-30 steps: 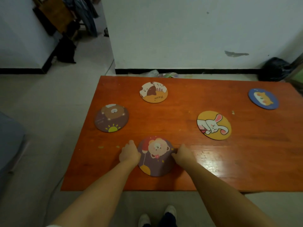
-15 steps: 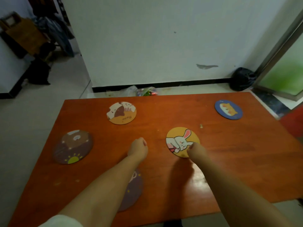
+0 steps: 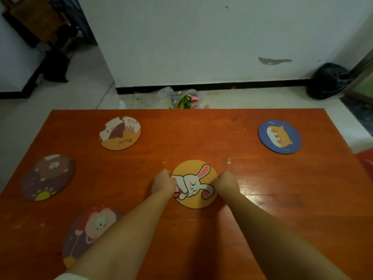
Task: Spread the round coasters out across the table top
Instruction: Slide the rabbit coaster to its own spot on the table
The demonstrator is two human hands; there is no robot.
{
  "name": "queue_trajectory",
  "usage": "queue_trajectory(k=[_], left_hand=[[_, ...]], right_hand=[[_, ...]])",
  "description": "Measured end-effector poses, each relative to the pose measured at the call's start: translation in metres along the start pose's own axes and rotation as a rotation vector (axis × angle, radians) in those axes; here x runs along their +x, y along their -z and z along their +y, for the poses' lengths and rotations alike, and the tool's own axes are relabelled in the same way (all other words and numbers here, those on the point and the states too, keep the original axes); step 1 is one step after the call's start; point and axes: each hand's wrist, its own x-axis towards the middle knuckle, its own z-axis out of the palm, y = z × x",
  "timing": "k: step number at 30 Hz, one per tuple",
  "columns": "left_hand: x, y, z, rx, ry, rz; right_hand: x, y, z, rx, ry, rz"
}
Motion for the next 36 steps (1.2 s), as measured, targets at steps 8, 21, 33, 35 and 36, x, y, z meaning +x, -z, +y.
queue_trajectory(k=[8, 21, 33, 35, 36], left_hand=[[-0.023, 0.001, 0.004, -0.244, -0.017, -0.008], [-0.139, -0.082, 0.035, -0.367, -0.115, -0.261], [-0.216, -0.231, 0.123, -0.271, -0.076, -0.163], [-0.215, -0.237, 0.126, -0.217, -0.071, -0.086], [-0.213, -0.24, 0.126, -0.178, -0.073, -0.059]], right_hand=[[-0.022, 0.02, 0.019, 0.103, 0.082, 0.02], [-0.081, 0.085, 0.165, 0.108, 0.031, 0.198], [-0.048, 0.191, 0.3, 0.099, 0.033, 0.187], [-0.044, 0.193, 0.3, 0.089, 0.058, 0.164], [-0.039, 0.192, 0.301, 0.088, 0.079, 0.158]])
